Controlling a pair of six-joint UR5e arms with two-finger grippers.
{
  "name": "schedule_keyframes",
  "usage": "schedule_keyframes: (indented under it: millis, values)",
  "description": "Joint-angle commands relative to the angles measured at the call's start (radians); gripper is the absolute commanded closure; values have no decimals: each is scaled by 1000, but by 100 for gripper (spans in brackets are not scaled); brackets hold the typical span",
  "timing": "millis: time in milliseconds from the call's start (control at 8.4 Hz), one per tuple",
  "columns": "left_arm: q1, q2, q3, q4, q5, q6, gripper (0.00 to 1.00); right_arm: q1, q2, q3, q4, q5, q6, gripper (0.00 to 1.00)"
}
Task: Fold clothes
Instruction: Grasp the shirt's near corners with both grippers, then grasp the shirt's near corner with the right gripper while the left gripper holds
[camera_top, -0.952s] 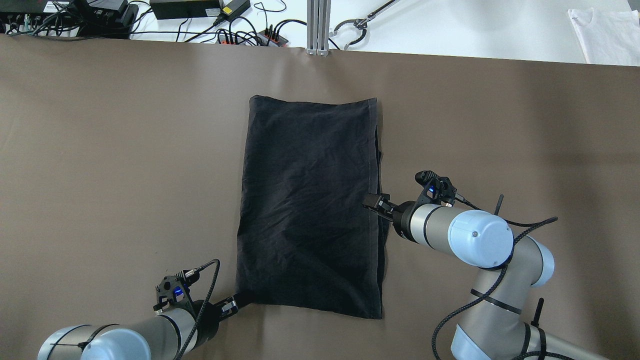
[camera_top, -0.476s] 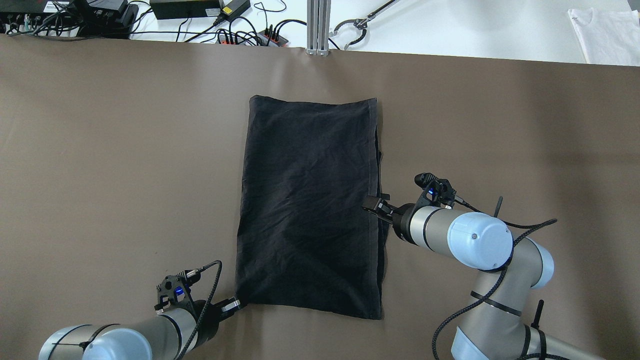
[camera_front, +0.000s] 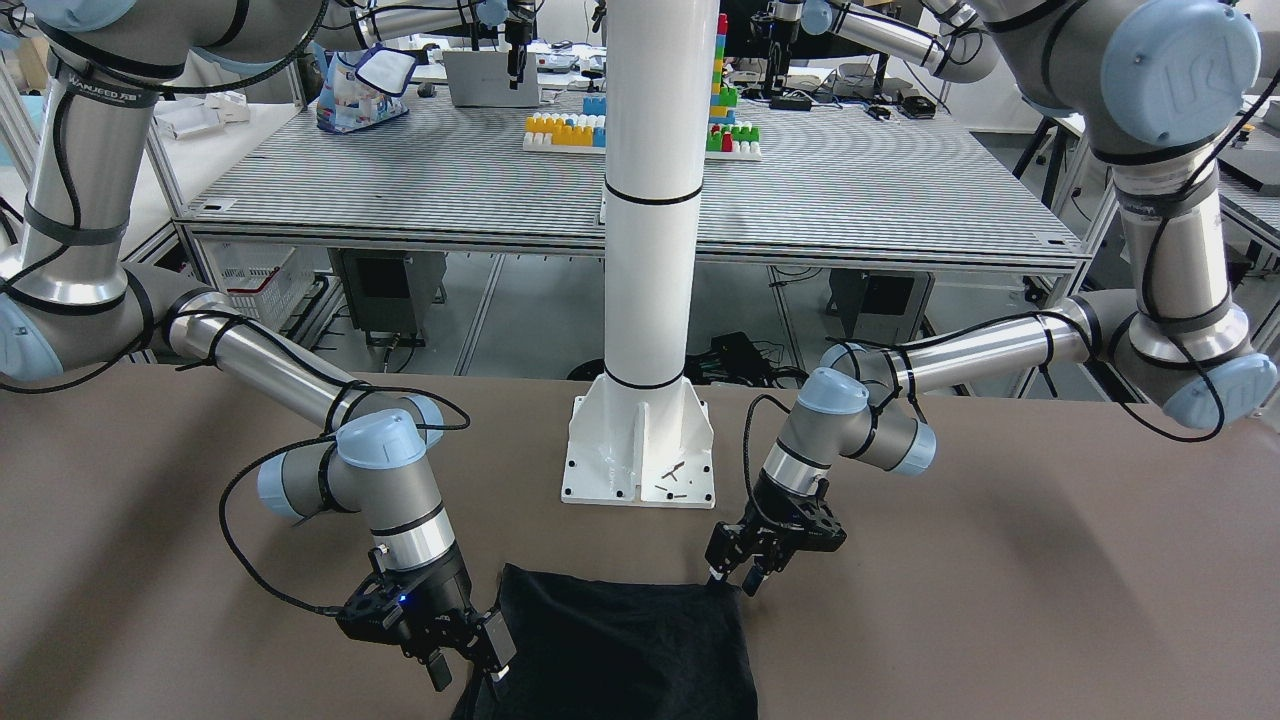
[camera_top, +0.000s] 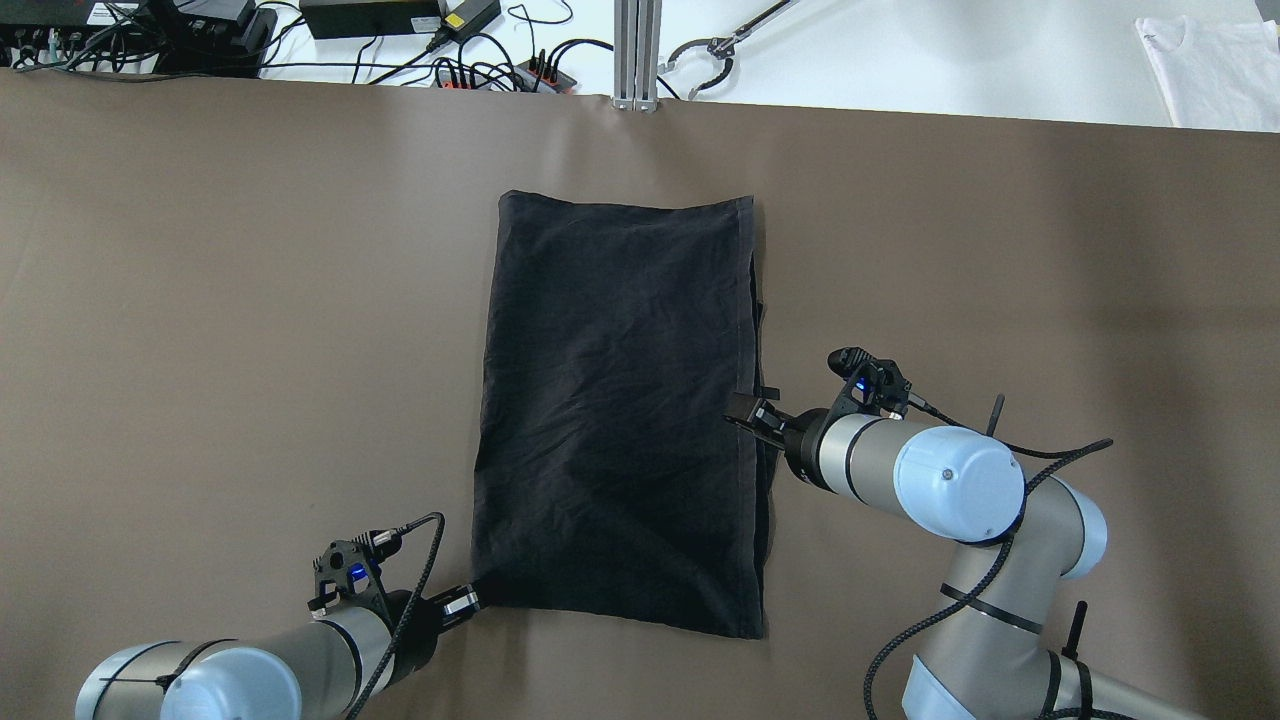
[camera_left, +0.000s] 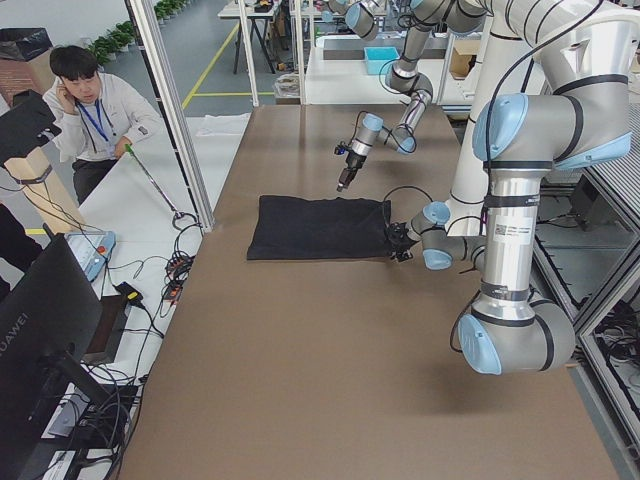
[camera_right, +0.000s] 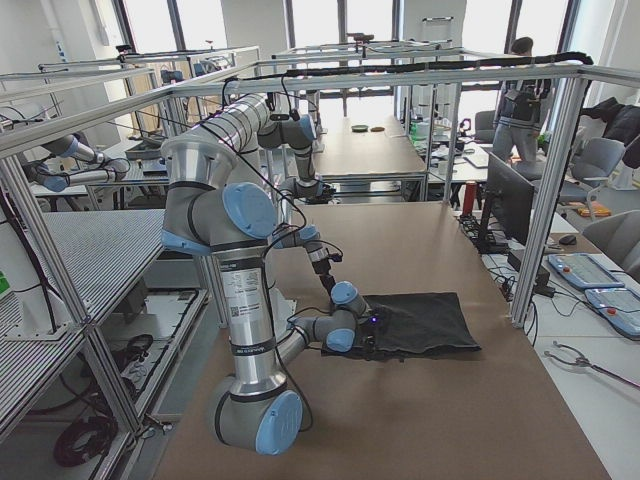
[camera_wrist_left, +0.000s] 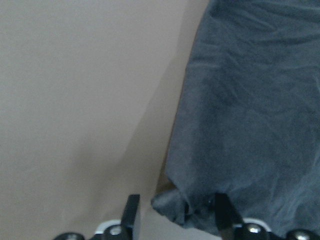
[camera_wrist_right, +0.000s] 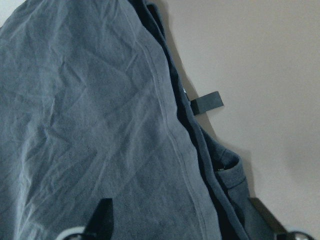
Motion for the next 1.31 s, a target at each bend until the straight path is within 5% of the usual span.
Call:
schedule_keyframes:
  millis: [0, 1190]
  values:
    - [-13, -2, -2, -2, 0, 23, 8, 0, -2, -1, 0, 0, -2, 7]
    - [-17, -37, 31, 4, -1, 40, 9, 0, -2, -1, 0, 0, -8, 7]
